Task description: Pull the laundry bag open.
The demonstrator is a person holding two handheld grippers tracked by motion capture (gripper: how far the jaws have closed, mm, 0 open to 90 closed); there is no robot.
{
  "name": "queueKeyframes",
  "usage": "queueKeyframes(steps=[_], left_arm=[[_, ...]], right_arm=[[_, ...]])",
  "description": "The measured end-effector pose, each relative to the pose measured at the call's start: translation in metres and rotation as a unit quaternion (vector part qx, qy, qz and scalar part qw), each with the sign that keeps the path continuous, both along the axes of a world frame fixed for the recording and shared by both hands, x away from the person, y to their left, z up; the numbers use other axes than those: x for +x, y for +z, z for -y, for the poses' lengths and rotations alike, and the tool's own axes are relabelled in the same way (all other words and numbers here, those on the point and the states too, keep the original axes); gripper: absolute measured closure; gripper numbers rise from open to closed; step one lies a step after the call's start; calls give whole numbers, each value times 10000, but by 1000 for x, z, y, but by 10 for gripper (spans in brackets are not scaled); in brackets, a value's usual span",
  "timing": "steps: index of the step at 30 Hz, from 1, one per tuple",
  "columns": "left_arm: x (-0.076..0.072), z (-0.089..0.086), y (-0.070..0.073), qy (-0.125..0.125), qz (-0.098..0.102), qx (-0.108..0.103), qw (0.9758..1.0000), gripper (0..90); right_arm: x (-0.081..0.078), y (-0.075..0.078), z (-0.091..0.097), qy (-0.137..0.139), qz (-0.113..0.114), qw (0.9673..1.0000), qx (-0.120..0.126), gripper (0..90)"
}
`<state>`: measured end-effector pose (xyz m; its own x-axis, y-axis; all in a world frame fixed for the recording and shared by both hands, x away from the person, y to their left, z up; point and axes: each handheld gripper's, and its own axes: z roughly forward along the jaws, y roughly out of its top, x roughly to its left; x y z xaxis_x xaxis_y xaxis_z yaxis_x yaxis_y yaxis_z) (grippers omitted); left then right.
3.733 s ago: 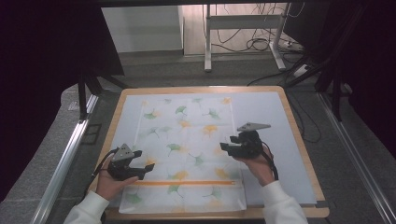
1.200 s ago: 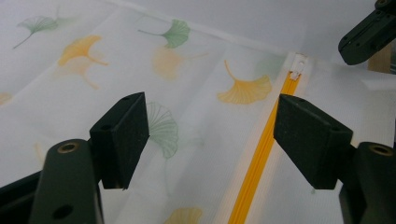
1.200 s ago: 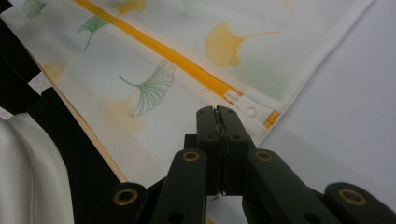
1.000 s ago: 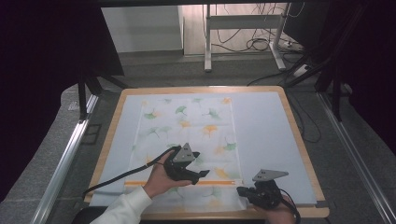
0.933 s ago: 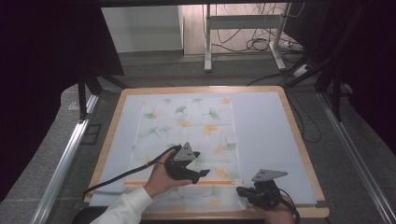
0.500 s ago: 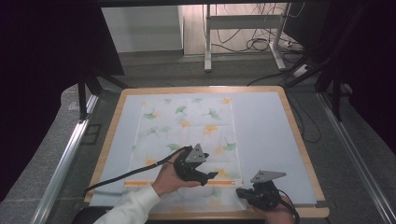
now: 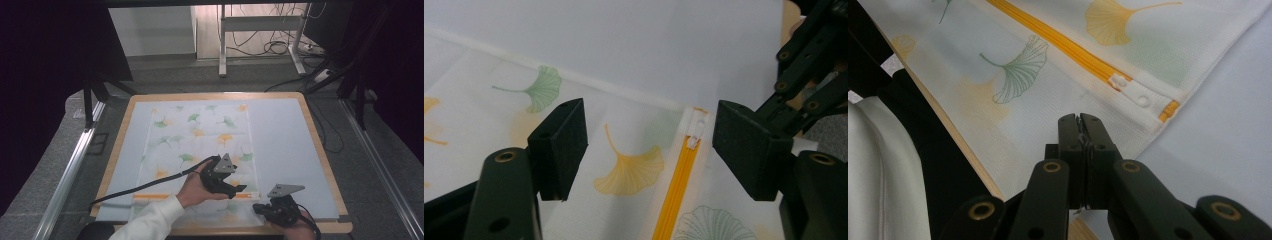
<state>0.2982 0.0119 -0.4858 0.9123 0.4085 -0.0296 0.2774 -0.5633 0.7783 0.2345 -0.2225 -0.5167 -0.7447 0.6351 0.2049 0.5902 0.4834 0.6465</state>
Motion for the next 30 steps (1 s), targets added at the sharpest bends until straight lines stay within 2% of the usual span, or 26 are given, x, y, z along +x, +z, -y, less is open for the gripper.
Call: queueKeyframes(steps=[4,5,6,7,10,13,15,17,20,21,24,30], left_arm=[[2,6,-9,-41,-148,-20,9999,312],[2,9,-11,-96,-116,151,9998,314],[0,14,-13,-161,6,325,9993,314],[-2,18,-15,-238,20,384,9990,315],[-6,30,-15,-420,-10,399,9983,311],[-3,35,-16,-403,-142,263,9987,324],[-1,39,-18,-431,-45,446,9981,331],[-1,45,-18,-547,-39,516,9972,340],[0,48,-19,-460,-108,406,9981,355],[5,48,-21,-428,-121,539,9976,364],[7,48,-26,-470,-156,636,9967,373],[8,50,-32,-502,-158,664,9964,380]], right_arm=[[1,0,2,-17,-9,10000,15,876],[1,0,2,-12,-9,10000,6,876],[1,0,1,-2,-11,10000,-2,876],[1,0,1,14,-29,10000,-8,876],[1,-2,-1,56,-52,10000,-45,876],[0,-3,-3,94,-64,9999,-90,876],[0,-3,-3,107,-84,9999,-89,875],[0,-4,-4,115,-107,9998,-90,876],[1,-4,-4,137,-112,9998,-115,876],[1,-4,-4,137,-114,9998,-106,876],[1,-5,-4,139,-116,9998,-116,876],[2,-4,-4,129,-117,9998,-117,875]])
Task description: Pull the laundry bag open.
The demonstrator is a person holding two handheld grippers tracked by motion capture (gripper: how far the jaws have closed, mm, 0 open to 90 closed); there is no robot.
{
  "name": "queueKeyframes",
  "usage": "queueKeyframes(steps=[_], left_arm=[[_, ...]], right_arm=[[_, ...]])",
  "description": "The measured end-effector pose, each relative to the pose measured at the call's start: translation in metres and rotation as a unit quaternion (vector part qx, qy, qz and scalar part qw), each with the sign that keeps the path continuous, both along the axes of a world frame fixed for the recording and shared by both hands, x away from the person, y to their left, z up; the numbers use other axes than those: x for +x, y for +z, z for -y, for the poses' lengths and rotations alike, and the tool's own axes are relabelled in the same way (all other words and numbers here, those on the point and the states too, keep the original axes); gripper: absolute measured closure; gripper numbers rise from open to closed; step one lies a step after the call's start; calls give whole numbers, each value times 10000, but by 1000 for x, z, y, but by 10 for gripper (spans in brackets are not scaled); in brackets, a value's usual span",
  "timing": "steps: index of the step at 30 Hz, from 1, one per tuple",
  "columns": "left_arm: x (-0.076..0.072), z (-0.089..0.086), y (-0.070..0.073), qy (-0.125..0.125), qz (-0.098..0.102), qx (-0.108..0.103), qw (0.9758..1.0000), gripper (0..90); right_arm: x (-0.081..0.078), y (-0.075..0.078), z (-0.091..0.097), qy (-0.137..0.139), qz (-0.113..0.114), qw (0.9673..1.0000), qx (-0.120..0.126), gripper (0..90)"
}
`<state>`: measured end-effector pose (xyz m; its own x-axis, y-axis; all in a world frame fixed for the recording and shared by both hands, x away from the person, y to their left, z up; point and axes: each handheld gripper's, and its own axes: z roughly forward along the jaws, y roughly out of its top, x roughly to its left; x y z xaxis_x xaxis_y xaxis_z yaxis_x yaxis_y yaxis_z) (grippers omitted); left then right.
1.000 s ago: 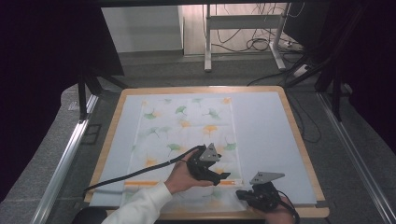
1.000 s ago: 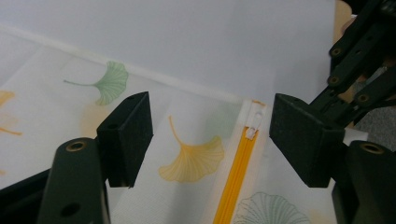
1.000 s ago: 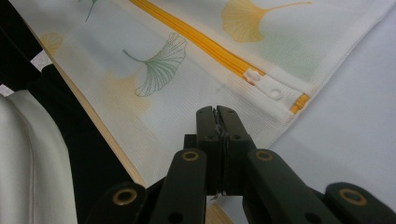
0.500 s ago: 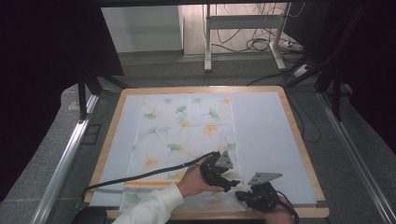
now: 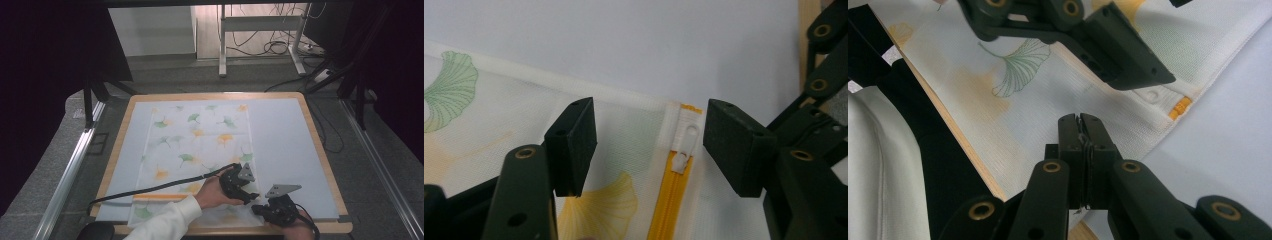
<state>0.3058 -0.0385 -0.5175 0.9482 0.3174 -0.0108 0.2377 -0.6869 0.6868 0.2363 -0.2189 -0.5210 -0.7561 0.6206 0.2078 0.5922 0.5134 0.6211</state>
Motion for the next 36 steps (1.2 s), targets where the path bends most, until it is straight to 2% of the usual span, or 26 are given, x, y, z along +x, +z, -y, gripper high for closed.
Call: queueKeyframes(steps=[9,12,13,15,16,22,25,28,30,33,36], left_arm=[[1,4,-8,-32,-89,-22,10000,382],[1,4,-8,-64,-117,-47,9999,448],[0,4,-9,-85,-260,-135,9995,480],[1,3,-8,-143,-364,-147,9991,548],[1,3,-8,-117,-314,-123,9994,593],[1,3,-8,-195,-389,-142,9990,714],[1,1,-6,-218,-347,-48,9991,782],[1,1,-5,-255,-385,-43,9989,802],[-1,2,-5,-170,-430,-120,9989,810],[-1,2,-6,-171,-427,-134,9989,815],[0,1,-5,-206,-429,-71,9988,813]], right_arm=[[2,0,1,-3,-11,10000,10,874],[2,0,1,-6,-14,10000,13,875],[2,0,1,-9,-14,10000,13,874],[2,0,1,-10,-14,10000,17,874],[2,0,1,-9,-11,10000,17,874],[2,0,1,-4,7,10000,10,873],[3,0,1,-9,14,10000,11,872],[2,0,1,-17,19,10000,5,872],[2,0,2,-25,25,10000,-3,871],[2,0,2,-27,33,10000,-12,871],[2,0,2,-17,44,10000,-25,868]])
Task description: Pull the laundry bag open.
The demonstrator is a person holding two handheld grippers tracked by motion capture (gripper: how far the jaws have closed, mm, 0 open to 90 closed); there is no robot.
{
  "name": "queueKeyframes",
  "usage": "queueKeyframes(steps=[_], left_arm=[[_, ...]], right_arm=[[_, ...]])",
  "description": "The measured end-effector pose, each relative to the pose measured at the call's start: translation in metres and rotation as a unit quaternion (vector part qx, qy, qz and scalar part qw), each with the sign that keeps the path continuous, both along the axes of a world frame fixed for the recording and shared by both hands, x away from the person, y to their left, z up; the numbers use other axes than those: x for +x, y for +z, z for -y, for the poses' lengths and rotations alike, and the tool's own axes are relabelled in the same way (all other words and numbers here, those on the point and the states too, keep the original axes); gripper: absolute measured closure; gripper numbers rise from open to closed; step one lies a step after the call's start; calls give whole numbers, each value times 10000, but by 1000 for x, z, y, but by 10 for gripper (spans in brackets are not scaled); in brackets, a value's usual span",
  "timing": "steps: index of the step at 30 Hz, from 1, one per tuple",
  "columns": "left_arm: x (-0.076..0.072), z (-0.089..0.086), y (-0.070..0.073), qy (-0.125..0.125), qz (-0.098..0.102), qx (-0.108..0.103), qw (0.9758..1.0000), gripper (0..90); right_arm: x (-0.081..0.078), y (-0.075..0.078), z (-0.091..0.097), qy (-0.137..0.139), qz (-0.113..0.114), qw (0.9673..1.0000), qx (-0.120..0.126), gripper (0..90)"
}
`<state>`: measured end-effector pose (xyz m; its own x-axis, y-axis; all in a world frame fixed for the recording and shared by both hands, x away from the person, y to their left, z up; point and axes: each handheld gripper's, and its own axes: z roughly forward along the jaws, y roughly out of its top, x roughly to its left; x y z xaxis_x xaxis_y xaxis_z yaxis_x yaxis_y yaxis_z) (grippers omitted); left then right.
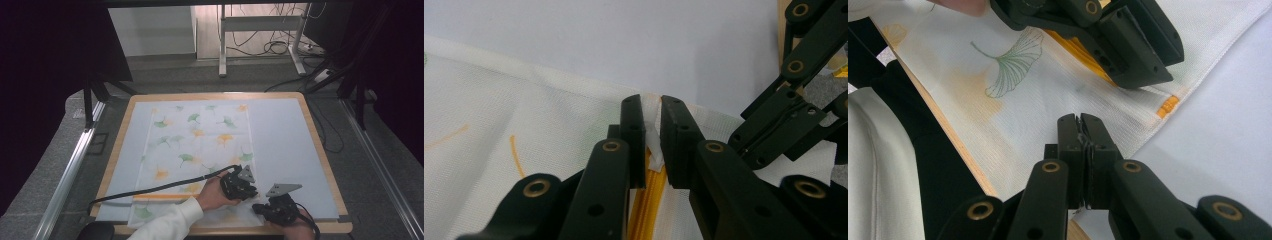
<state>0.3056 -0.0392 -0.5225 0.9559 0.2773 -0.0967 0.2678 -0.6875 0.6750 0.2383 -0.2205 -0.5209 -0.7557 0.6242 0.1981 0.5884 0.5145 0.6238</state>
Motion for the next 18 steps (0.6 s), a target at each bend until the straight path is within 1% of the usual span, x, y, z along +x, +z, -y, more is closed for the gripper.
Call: queueKeyframes(steps=[2,3,5,7,9,10,12,13,17,18], left_arm=[[0,0,0,34,-25,-38,10000,810],[0,-1,1,-12,10,23,10000,810],[-1,0,0,58,-17,-62,10000,812],[-2,1,0,69,-35,-76,9999,818],[-1,1,-1,66,-43,-75,9999,824],[0,1,-1,8,-27,-32,10000,826],[0,0,-1,-8,-52,-37,10000,829],[0,1,-1,44,-140,-105,9998,831],[0,1,-1,59,-133,-88,9999,836],[0,1,-1,59,-133,-88,9999,837]], right_arm=[[0,0,0,3,6,10000,-2,868],[0,0,0,6,8,10000,-10,868],[-1,0,0,6,12,10000,-11,868],[0,0,0,0,9,10000,-9,868],[0,0,-1,-14,26,10000,-8,868],[1,0,-1,-45,59,10000,-35,869],[3,1,-4,-92,87,9999,-77,869],[5,0,-5,-106,106,9998,-93,871],[8,0,-4,-194,24,9998,-38,889],[8,0,-3,-209,32,9998,-44,889]])
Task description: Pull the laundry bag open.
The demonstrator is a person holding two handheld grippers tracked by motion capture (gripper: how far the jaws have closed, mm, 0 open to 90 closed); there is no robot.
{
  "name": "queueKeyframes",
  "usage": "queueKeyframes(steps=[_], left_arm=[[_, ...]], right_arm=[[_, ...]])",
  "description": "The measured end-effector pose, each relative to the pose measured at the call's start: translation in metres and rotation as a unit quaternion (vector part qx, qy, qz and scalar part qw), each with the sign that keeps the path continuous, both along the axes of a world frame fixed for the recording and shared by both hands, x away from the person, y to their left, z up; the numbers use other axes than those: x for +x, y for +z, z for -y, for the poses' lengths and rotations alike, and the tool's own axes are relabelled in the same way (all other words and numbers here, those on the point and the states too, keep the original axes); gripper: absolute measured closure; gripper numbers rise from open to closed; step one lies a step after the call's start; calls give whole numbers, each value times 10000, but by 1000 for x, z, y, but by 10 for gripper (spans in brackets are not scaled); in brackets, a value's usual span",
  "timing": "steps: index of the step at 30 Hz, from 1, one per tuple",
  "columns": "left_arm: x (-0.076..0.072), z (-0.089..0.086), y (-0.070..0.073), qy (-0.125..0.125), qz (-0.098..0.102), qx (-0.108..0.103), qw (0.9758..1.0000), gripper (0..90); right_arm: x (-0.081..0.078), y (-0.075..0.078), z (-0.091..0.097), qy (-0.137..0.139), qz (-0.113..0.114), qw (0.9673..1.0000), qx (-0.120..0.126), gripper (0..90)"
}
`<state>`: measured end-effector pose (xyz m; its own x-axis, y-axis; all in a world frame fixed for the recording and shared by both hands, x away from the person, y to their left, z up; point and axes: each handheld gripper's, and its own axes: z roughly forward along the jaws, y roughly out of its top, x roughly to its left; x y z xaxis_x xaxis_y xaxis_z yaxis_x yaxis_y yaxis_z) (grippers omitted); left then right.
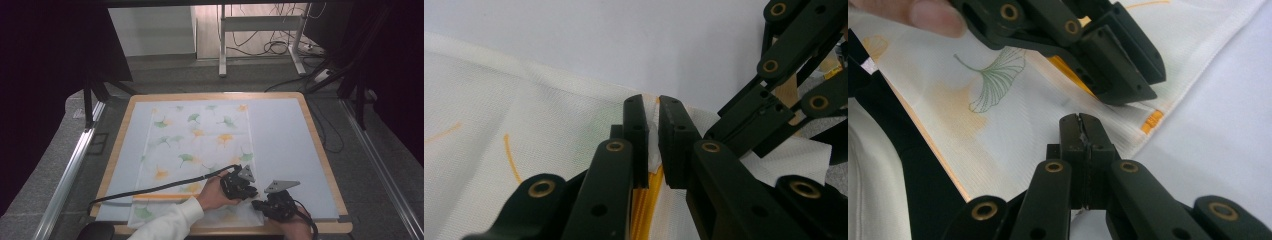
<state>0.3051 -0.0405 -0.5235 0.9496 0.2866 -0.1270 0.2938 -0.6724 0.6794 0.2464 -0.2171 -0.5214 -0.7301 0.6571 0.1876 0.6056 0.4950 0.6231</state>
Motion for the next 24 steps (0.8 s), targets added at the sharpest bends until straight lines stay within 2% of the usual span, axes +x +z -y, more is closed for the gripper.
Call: queueKeyframes(steps=[10,16,18,24], left_arm=[[-2,-2,2,-106,208,134,9996,849],[-1,-1,2,-57,113,77,9999,851],[0,-3,3,-121,153,182,9996,852],[-1,-4,3,-87,159,205,9996,853]], right_arm=[[2,0,3,-18,-95,9999,73,892],[4,0,3,-111,-11,9999,29,892],[7,0,3,-190,-40,9998,29,893],[9,-2,6,-258,-216,9992,212,895]])
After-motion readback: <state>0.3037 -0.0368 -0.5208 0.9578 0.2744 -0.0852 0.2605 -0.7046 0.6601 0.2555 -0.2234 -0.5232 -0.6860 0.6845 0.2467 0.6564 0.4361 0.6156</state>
